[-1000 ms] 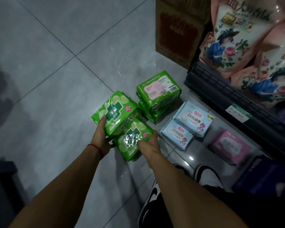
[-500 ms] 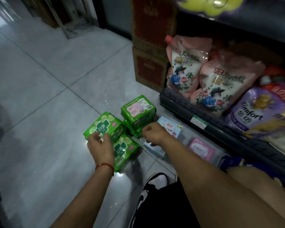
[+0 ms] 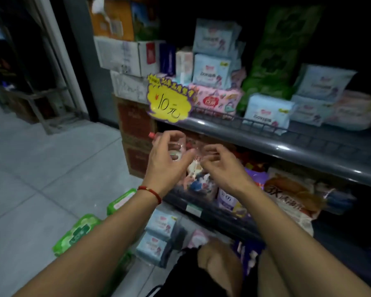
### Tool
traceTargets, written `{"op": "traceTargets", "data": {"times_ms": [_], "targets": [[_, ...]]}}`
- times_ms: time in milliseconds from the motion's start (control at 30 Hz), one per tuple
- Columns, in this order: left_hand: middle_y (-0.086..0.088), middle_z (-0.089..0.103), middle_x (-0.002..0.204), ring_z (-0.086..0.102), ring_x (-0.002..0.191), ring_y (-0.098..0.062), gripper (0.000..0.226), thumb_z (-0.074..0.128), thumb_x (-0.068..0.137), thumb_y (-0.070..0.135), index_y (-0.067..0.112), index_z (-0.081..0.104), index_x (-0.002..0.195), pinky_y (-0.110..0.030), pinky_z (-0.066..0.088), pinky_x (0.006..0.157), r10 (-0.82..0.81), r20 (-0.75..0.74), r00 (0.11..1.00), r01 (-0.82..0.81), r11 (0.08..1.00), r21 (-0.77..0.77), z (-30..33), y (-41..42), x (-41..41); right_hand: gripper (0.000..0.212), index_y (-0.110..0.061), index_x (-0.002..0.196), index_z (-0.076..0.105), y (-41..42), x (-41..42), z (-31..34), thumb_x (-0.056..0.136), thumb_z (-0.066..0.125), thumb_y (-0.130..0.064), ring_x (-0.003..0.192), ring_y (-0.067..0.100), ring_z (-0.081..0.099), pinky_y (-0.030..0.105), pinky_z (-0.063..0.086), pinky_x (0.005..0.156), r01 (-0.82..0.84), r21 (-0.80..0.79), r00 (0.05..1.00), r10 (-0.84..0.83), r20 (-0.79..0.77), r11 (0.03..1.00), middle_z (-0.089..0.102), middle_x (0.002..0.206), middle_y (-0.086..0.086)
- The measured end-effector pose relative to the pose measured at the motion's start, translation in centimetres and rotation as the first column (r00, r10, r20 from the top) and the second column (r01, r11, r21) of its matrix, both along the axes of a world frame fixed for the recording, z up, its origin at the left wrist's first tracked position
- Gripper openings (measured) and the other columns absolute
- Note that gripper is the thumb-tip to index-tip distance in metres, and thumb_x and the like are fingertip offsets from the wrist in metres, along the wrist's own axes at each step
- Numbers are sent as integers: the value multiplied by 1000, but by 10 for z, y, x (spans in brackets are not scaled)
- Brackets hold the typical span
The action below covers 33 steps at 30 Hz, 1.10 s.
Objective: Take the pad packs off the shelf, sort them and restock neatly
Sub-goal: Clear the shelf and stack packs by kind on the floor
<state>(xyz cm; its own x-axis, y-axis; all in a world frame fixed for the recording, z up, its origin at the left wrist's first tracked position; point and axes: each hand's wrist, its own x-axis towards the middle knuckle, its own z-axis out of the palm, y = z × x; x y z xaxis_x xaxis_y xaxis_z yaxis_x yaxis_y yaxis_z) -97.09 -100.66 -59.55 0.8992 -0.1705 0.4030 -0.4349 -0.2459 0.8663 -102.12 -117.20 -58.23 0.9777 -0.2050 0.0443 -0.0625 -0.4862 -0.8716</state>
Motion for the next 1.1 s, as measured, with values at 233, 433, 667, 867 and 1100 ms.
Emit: {"op": "traceTargets", "data": {"times_ms": [233,433,667,867,1100], "targets": [[1,62,119,63,99,-17,43,76,78,39,26,57,114,-43,56,88,-135,208,969,119,989,86,84,-106,41,38,-24,133,55,-98,-16,63,96,62,-18,85,1,62,20,45,73,223,-227,951,-160,266,948,62,110,-6],[-1,57,126,58,112,-20,50,77,85,39,22,55,126,-42,52,96,-226,224,948,167,952,256,125,-178,81,43,-24,137,50,-164,7,91,96,63,-23,114,17,56,36,48,92,381,-423,909,-252,331,822,54,130,-2],[-4,58,129,60,113,-25,72,80,80,45,23,44,138,-35,52,92,-171,205,964,83,922,378,171,-240,152,55,-16,142,45,-220,69,145,91,64,-28,124,35,49,44,46,101,497,-603,864,-296,407,624,50,134,14],[-3,66,116,65,100,-22,50,81,80,43,17,64,120,-24,47,76,-106,46,993,88,950,301,201,-288,198,37,-3,123,59,-254,141,183,98,61,-31,96,35,61,32,43,71,512,-519,859,-393,328,684,63,113,17],[-9,50,150,52,133,-28,64,70,94,33,18,44,150,-40,46,109,-189,-110,976,199,976,87,199,-333,230,97,-14,161,23,-297,230,181,85,66,-56,145,39,37,49,40,116,476,-282,879,-439,187,833,31,163,17]]}}
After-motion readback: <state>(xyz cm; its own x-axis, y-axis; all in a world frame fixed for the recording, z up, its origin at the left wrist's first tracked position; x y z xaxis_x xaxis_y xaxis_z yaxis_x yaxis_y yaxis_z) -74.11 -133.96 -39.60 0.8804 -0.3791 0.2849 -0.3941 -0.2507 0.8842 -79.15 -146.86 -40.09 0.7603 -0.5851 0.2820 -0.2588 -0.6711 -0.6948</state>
